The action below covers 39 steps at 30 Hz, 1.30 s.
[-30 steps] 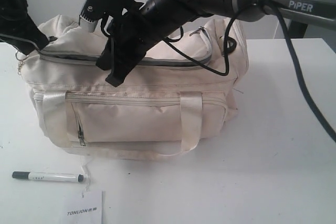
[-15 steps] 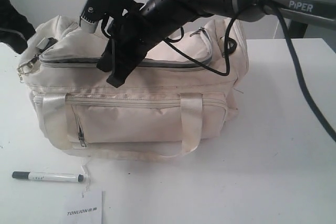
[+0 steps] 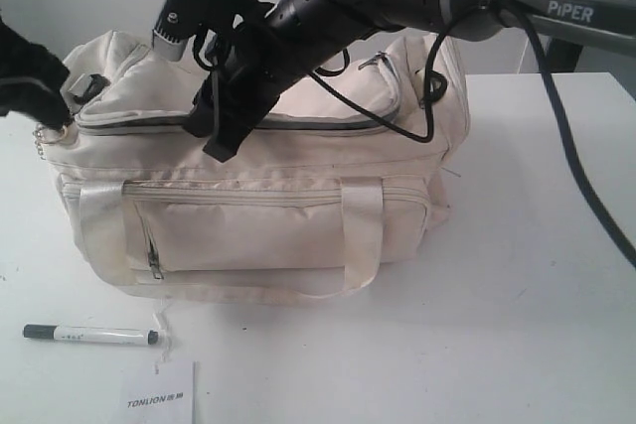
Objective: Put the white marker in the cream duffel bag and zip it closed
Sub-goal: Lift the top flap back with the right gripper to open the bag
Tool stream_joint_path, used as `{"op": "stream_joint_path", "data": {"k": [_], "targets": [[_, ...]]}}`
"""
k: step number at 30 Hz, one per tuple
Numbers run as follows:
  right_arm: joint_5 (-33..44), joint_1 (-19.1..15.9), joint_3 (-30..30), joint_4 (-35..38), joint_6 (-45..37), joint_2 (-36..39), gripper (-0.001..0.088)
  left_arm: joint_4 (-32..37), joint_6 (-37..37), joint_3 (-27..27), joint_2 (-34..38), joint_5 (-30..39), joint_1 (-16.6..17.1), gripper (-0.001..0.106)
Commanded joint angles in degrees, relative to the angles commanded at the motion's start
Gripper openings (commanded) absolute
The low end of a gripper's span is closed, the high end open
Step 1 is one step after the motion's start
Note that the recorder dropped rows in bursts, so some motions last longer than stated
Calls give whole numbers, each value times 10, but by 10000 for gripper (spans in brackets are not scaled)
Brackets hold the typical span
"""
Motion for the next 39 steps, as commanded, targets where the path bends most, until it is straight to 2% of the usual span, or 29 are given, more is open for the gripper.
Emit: {"op": "stream_joint_path", "data": {"k": [9, 17, 21, 25, 29, 35, 39], "targets": [[-25, -1, 0, -21, 0, -12, 329, -21, -6, 92, -45, -58, 0, 614], [-19, -1, 2, -25, 0, -12, 329, -51, -121, 165, -51, -165, 0, 614], [-16, -1, 2, -25, 0, -10, 329, -52, -160, 168, -51, -177, 0, 614], [-17, -1, 2, -30, 0, -10, 329, -52, -250, 168, -51, -168, 0, 614], [-17, -1, 2, -30, 0, -10, 329, -52, -326, 168, -51, -188, 0, 614], [-17, -1, 2, -30, 0, -10, 329, -52, -369, 168, -28, -200, 0, 614], [-23, -1, 2, -30, 0, -10, 329, -57, -370, 168, 1, -235, 0, 614]]}}
